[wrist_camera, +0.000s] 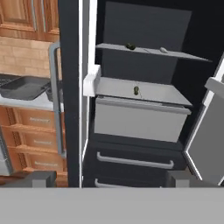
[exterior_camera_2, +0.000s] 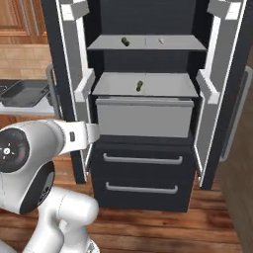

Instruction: Place one squash and one fish in each tupperware on the nearby counter, to pack two identical lunches.

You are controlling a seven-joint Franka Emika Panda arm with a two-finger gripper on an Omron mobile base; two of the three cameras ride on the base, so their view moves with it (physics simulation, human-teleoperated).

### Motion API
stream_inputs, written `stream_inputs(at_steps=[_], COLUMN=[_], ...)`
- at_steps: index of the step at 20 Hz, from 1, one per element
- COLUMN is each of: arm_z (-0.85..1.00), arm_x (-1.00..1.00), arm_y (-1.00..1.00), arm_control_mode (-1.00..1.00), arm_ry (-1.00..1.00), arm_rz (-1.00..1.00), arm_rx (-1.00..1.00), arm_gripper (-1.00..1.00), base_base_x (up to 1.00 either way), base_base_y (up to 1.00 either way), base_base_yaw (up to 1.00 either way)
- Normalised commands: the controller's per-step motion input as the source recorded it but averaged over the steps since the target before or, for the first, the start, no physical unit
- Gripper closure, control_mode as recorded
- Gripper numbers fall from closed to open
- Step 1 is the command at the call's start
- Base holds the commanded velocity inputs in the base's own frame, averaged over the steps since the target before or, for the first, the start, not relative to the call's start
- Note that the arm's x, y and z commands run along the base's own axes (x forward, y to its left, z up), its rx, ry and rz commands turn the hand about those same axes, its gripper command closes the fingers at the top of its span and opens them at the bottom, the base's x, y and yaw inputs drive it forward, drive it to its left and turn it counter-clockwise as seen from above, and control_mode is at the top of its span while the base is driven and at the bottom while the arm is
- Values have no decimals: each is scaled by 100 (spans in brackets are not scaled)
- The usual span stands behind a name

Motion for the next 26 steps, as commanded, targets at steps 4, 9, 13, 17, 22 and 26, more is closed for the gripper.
stream_inputs(at_steps=[4,9,13,17,22,26], arm_z=[0,0,0,0,0,0], arm_x=[0,0,0,0,0,0], arm_y=[0,0,0,0,0,0], arm_control_mode=[100,100,100,100,100,100], arm_ry=[0,0,0,0,0,0], arm_rz=[0,0,0,0,0,0], arm_rx=[0,0,0,0,0,0], arm_gripper=[-100,-100,-100,-100,-100,-100], base_base_x=[0,0,32,55,63,57], base_base_y=[-80,-50,23,46,6,-27], base_base_yaw=[16,11,0,-1,-2,0])
